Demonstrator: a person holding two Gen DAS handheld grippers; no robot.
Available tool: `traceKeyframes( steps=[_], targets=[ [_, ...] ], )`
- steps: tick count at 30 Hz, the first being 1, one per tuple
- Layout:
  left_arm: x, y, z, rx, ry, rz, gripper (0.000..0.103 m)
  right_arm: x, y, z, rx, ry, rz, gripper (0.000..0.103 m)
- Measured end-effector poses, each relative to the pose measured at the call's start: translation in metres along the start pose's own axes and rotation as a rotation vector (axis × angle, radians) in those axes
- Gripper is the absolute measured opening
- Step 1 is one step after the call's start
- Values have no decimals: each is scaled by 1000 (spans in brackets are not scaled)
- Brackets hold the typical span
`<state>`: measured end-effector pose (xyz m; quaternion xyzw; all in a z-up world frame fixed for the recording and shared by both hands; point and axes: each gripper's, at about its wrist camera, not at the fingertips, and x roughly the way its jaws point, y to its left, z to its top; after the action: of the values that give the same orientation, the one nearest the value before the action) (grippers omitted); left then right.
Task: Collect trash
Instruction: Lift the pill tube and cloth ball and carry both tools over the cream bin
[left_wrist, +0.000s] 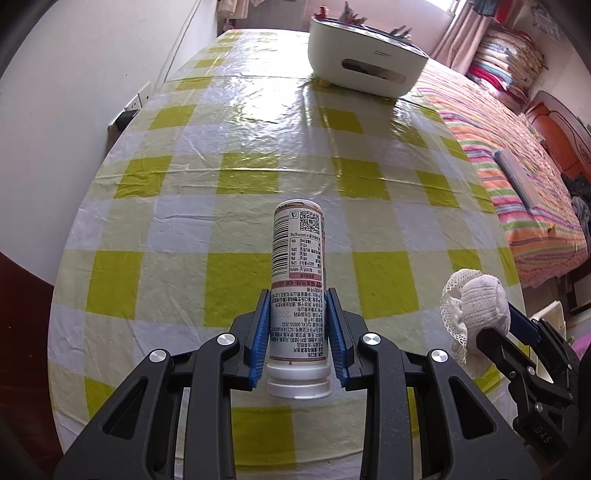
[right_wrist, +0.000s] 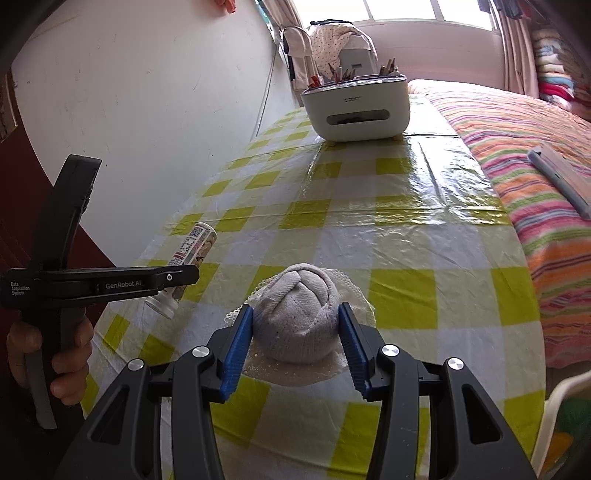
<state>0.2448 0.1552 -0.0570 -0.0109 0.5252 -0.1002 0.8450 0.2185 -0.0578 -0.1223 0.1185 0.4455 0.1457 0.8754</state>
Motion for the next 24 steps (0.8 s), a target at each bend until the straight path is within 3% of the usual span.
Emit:
traceKeyframes(
  steps=[24],
  targets=[
    [-5, -91, -35, 192, -4, -31, 28, -78, -54, -36, 114, -104, -70, 45]
  ],
)
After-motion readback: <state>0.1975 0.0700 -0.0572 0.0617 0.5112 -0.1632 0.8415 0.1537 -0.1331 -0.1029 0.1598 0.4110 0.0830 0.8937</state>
